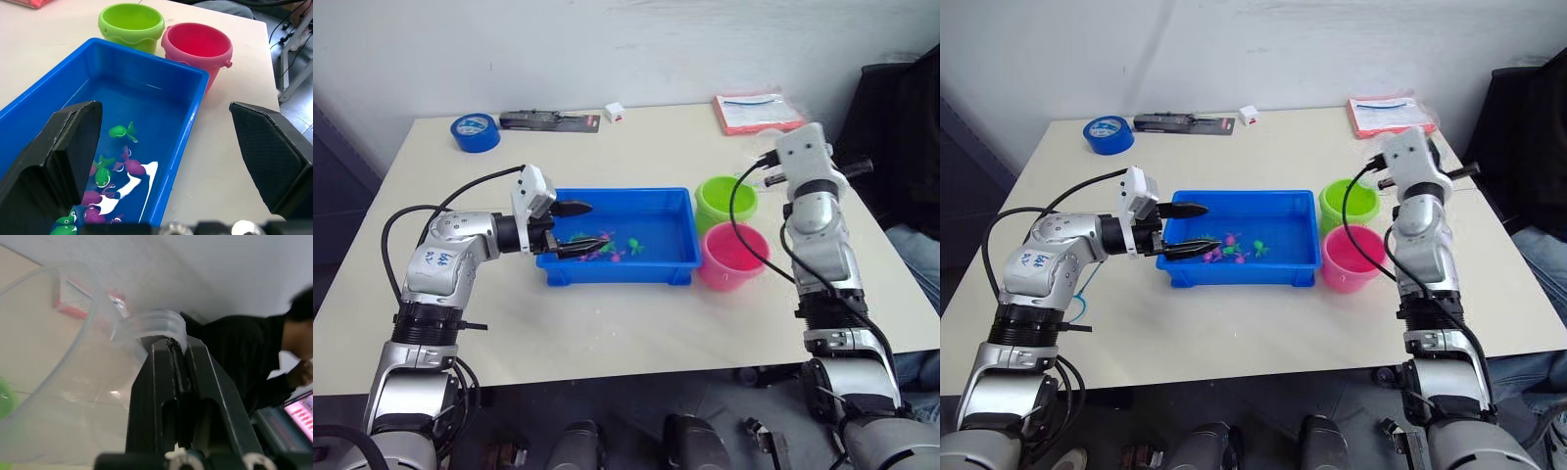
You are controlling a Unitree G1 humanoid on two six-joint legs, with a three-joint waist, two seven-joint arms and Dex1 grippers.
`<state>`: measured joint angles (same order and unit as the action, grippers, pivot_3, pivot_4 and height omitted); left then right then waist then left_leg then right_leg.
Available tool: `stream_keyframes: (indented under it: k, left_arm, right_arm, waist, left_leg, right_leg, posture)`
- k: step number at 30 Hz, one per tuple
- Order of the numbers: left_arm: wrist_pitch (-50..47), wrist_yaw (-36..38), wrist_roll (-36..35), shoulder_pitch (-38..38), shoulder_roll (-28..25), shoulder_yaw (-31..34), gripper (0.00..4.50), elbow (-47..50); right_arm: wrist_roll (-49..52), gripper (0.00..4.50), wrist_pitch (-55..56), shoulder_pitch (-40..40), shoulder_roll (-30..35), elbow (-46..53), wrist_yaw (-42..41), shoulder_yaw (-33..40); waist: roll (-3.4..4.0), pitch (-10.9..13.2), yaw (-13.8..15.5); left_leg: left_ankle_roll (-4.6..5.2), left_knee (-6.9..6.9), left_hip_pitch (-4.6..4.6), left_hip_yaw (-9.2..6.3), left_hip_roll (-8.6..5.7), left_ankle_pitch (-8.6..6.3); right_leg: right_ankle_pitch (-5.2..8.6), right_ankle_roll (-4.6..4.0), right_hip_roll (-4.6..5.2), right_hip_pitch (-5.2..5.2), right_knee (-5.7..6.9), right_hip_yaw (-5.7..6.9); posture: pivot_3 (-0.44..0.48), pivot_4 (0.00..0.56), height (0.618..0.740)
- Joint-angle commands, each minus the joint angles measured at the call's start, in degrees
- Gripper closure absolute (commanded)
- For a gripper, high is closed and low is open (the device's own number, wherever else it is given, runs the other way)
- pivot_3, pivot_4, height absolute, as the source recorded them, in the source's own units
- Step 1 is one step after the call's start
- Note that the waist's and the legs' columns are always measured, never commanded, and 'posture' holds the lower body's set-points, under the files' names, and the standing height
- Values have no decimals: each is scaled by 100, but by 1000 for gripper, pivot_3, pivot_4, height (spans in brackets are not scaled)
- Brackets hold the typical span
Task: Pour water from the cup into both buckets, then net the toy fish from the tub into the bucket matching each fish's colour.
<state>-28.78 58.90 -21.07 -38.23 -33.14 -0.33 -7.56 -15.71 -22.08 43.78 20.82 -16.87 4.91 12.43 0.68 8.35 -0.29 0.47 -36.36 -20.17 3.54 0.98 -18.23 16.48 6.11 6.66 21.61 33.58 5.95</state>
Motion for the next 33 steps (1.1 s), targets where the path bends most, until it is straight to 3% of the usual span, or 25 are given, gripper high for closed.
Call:
stream_keyframes:
  k: [1,9,19,25,33]
  left_arm:
    - [88,28,-73,-98,-32,99,0,53]
    - [128,120,-43,-197,10,26,0,-82]
    - [116,205,-39,-297,62,-72,0,-158]
    - [59,276,-54,-251,56,-90,0,-92]
    - [97,289,-35,-211,101,-133,0,-103]
  right_arm:
    - [893,3892,-187,-239,-44,534,105,1012]
    - [2725,3892,-649,-1268,-613,1297,-28,2473]
    - [3575,3892,-624,-1656,-1168,1333,418,2729]
    - [3570,3892,-853,-1991,-1204,1457,530,2350]
    - [3474,47,-1305,-2707,-1050,2170,584,1969]
  waist:
    - [0,0,14]
    - [1,0,-5]
    - [7,0,-134]
    - [7,-1,-119]
    - [9,-1,-123]
  left_leg:
    - [0,2,0,-1,0,0]
    - [4,10,6,2,-1,-2]
    - [5,21,15,10,6,0]
    - [6,18,9,0,3,0]
    - [8,23,8,0,2,-2]
  right_leg:
    - [0,0,0,0,0,1]
    - [0,0,3,-1,1,-4]
    - [0,0,2,1,7,-12]
    - [0,0,8,1,6,-21]
    - [1,-1,9,3,3,-51]
  posture:
    - [0,150,737]
    - [0,150,737]
    - [0,150,737]
    - [0,150,737]
    - [0,150,737]
